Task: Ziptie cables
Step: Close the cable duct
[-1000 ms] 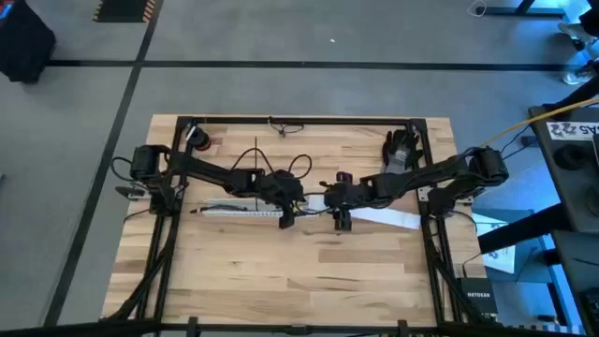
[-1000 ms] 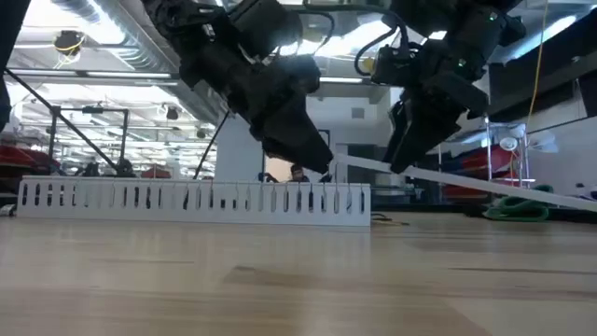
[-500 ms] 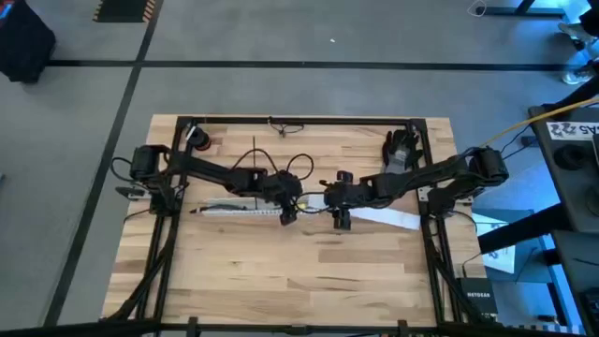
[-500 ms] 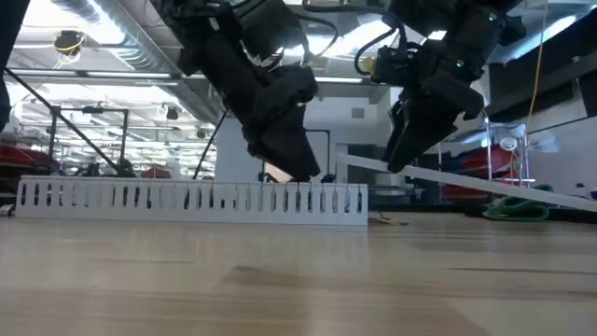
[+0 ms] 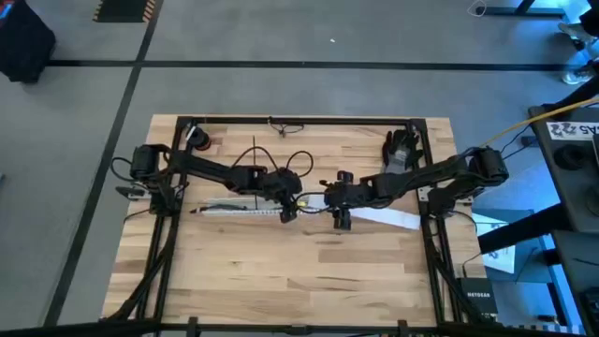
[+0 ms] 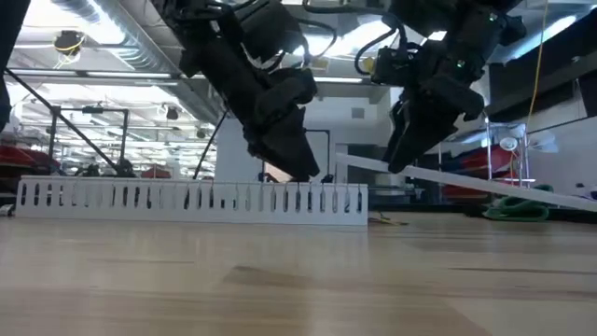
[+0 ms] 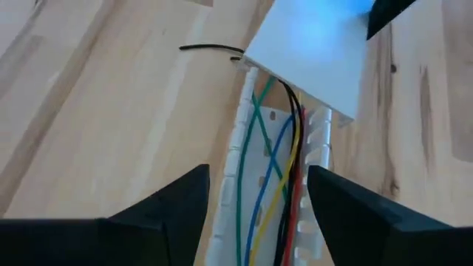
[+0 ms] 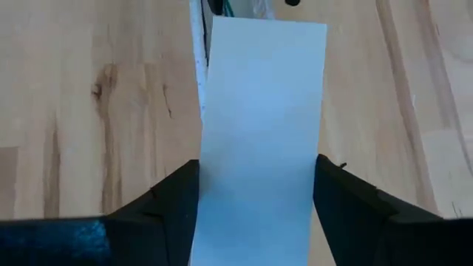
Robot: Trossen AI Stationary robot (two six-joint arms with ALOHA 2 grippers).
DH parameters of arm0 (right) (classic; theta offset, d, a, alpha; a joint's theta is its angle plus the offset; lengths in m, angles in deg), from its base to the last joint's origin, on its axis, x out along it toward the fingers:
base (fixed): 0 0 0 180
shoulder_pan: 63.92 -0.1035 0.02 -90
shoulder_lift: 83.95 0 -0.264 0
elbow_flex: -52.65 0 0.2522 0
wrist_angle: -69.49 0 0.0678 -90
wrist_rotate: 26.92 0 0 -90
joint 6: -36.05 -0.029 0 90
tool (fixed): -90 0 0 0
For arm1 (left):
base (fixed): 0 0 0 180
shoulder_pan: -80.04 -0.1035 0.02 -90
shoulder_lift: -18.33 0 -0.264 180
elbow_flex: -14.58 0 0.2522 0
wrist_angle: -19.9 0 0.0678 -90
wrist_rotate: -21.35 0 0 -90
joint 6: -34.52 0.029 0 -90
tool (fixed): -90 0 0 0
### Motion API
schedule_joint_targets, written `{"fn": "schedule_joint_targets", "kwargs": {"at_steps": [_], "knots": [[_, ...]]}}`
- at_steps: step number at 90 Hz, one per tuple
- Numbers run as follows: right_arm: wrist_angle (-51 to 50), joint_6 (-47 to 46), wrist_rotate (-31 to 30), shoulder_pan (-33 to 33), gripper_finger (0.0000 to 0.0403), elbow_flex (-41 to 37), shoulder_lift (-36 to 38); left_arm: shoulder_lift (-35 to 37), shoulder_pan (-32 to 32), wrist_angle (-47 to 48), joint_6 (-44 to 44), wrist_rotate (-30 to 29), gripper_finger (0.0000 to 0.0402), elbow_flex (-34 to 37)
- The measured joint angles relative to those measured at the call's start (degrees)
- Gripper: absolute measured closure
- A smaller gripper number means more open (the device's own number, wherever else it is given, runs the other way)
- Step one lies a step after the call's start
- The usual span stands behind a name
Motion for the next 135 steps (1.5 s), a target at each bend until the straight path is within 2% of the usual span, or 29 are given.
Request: {"fn": "schedule_joint_targets", "kwargs": {"at_steps": [17, 28, 44, 61, 66, 82, 98, 105, 116, 125, 135], "knots": [[0.0, 0.0, 0.0, 0.0, 0.0178, 0.0, 0.0, 0.0, 0.3, -1.1, 2.3, -0.3, 0.0178, 0.0], [0.0, -0.1, 0.0, 0.0, 0.0178, 0.0, 0.0, 0.0, 1.4, -0.5, 4.8, -3.3, 0.0162, -1.3], [0.0, -0.1, 0.0, 0.0, 0.0178, 0.0, 0.0, 0.1, 1.3, 4.6, 8.3, -4.0, 0.0098, -4.3], [0.0, -0.2, 0.0, 0.0, 0.0178, 0.0, 0.0, 0.1, 0.8, 6.5, 6.2, -3.8, 0.0019, -4.3], [0.0, -0.2, 0.0, 0.0, 0.0178, 0.0, 0.0, 0.1, 1.0, 6.6, 5.8, -4.1, 0.0008, -4.2], [-0.1, -1.1, 0.0, 0.0, 0.0178, 0.0, 0.0, 0.1, -0.4, 7.6, 6.1, -4.4, 0.0018, -4.2], [0.0, -1.9, -0.1, 0.0, 0.0178, 0.0, 0.0, 0.0, -0.3, 7.4, 1.2, -4.5, 0.0020, -4.1], [0.0, -1.9, -0.5, 0.0, 0.0178, 0.0, 0.0, 0.0, -0.1, 6.7, 3.0, -4.3, 0.0020, -4.0], [-0.1, -1.9, -0.5, 0.0, 0.0178, 0.0, 0.0, 0.0, -0.4, 5.7, 3.1, -1.6, 0.0020, -4.0], [-0.6, -1.9, -0.5, 0.0, 0.0178, 0.0, 0.0, 0.0, -0.2, 6.1, 4.8, 3.0, 0.0020, -4.0], [-1.3, -1.8, -0.5, 0.0, 0.0178, 0.0, 0.0, -0.5, 0.2, 5.2, 7.9, 3.7, 0.0021, -4.0]]}}
